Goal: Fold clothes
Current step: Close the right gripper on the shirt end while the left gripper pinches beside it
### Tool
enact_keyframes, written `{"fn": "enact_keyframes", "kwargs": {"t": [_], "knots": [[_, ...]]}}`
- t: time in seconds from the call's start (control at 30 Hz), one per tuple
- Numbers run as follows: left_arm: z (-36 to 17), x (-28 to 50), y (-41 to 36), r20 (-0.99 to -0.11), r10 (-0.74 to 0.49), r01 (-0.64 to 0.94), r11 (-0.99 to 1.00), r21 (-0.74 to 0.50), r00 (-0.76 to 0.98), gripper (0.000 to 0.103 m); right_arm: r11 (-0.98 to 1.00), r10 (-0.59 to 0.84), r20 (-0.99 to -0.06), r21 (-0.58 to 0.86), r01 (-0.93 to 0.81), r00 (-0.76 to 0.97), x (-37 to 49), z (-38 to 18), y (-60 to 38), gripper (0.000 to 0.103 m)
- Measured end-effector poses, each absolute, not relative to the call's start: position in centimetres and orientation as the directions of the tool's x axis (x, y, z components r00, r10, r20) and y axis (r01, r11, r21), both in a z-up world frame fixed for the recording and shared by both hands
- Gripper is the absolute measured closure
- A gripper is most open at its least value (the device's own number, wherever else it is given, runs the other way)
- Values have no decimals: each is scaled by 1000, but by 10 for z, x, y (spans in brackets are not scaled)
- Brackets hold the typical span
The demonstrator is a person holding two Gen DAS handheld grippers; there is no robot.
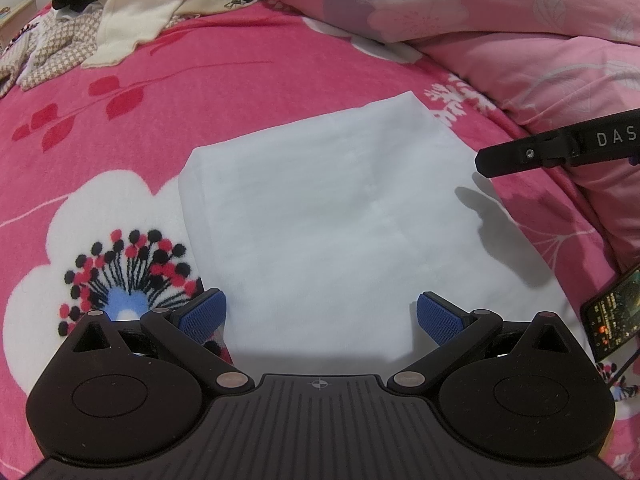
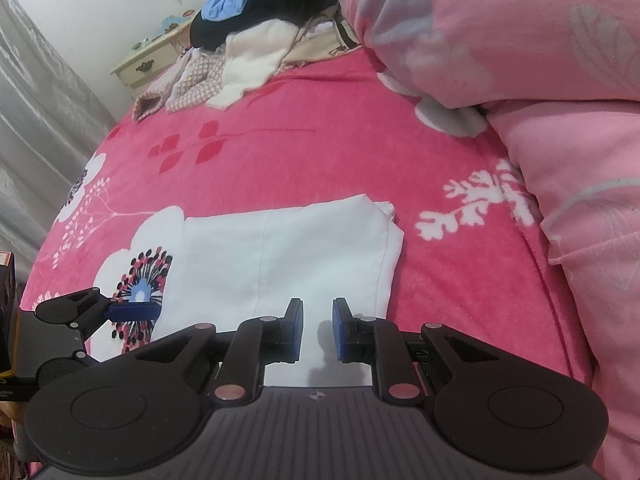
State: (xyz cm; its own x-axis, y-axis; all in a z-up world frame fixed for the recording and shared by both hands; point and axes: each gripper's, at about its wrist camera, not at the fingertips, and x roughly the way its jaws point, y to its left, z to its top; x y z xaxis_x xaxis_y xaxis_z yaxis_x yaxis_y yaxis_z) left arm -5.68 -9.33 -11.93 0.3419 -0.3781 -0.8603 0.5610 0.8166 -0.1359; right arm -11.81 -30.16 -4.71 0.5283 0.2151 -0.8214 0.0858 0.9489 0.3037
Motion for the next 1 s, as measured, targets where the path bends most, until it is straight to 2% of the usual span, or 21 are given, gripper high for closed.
{"fn": "enact_keyframes", "kwargs": {"t": [0.23,0.33,0.43,0.57,1.0], "knots": [[-113,-59,-88,-833,-424,565,808,-170,356,0,945,218,-818,313,93,533,-119,-48,-304,85],[-103,-69,-76,-768,-508,602,772,-204,390,0,935,237,-801,342,96,549,-122,-49,-308,76],[-107,-73,-63,-760,-514,601,772,-208,397,0,930,234,-790,352,107,567,-124,-50,-313,67],[-124,-65,-41,-775,-494,514,818,-259,395,0,905,243,-782,395,155,574,-126,-55,-323,64],[-146,-36,-16,-629,-653,521,742,-421,422,0,828,298,-765,504,245,571,-124,-94,-346,57]]}}
